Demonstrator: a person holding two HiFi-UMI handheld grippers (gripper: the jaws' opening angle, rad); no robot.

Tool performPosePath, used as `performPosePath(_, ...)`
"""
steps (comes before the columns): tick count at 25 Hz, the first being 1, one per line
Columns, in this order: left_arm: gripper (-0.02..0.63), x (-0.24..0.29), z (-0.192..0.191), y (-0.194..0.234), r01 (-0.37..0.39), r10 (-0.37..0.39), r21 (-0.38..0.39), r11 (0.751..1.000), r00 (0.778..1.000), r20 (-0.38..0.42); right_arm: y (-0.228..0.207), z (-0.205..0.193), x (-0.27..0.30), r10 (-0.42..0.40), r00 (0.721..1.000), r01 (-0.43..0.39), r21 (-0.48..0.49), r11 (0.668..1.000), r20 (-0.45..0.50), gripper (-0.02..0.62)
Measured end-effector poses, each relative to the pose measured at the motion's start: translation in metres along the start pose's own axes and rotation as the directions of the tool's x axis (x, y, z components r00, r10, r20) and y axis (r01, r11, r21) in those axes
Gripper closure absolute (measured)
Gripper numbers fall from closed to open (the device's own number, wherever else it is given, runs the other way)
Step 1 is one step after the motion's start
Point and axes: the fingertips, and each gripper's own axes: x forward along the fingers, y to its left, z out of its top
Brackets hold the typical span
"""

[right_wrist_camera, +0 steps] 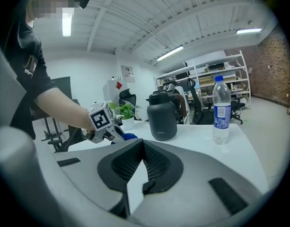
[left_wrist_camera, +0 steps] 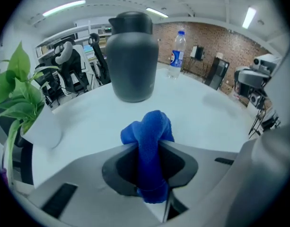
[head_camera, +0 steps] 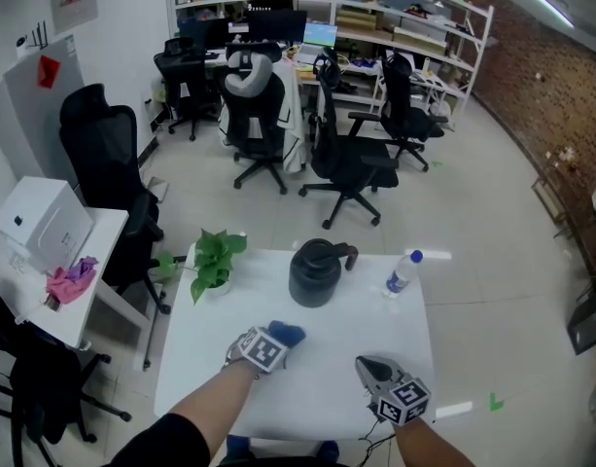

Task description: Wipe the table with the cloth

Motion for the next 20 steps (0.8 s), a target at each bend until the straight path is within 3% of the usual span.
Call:
performPosePath(5, 0.532, -0.029, -0.003, -0.037, 0.050, -0.050, 0.005, 0.999, 0.998, 0.031, 0.007, 0.013, -0.009, -0.012, 1.000, 0.012, -0.009, 1.000, 0.019, 0.592)
performPosePath(10, 0.532, -0.083, -0.077, 0.010, -0.062, 0.061, -0.108, 0.992, 0.998, -0.007, 0.014, 0.021, -0.012, -0.004, 1.000, 0.005, -0.021, 1.000, 0.031, 0.592)
performPosePath(15, 0.532, -0.147, -0.185, 0.074, -0.214, 0.211, -0.272, 0.938, 0.977, -0.039, 0.023, 0.018, -0.006, 0.010, 1.000, -0.010, -0.023, 1.000, 0.019, 0.592)
performPosePath(20, 0.532, -0.183, -0.284, 0.098, -0.307, 0.292, -0.378, 0.873, 0.951, -0.098, 0.033, 0.013, 0.003, 0.023, 1.000, -0.023, -0.032, 0.999, -0.018, 0.592)
